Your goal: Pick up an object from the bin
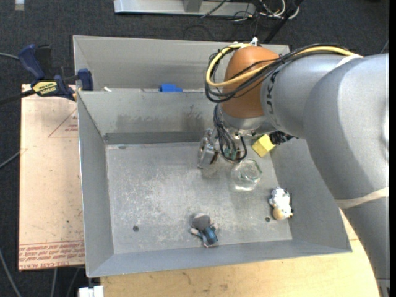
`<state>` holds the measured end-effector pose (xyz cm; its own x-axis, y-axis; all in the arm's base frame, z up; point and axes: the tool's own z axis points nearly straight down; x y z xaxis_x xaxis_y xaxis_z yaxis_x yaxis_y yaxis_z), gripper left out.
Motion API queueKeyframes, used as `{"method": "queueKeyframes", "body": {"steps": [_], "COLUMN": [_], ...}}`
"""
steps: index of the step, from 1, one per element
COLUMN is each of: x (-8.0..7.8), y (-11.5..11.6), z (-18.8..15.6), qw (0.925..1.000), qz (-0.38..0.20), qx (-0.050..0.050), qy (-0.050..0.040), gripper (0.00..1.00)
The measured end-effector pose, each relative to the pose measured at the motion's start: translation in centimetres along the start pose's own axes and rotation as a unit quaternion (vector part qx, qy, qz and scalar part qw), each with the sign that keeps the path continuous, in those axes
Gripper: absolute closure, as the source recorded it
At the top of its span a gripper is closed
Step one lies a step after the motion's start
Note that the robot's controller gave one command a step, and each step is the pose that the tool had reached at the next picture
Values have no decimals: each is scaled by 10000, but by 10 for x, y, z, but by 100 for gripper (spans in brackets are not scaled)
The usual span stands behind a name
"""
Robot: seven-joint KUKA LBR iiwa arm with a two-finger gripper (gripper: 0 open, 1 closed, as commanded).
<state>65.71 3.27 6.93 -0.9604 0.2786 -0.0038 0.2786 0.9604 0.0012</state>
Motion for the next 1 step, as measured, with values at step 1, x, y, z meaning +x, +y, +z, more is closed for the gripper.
{"method": "queueKeyframes", "body": {"steps": [1], "x": [1], "y": [-1], "z": [-10], "qw": [9998], "qz": [-211], "qx": [7], "qy": [26], "gripper": [100]}}
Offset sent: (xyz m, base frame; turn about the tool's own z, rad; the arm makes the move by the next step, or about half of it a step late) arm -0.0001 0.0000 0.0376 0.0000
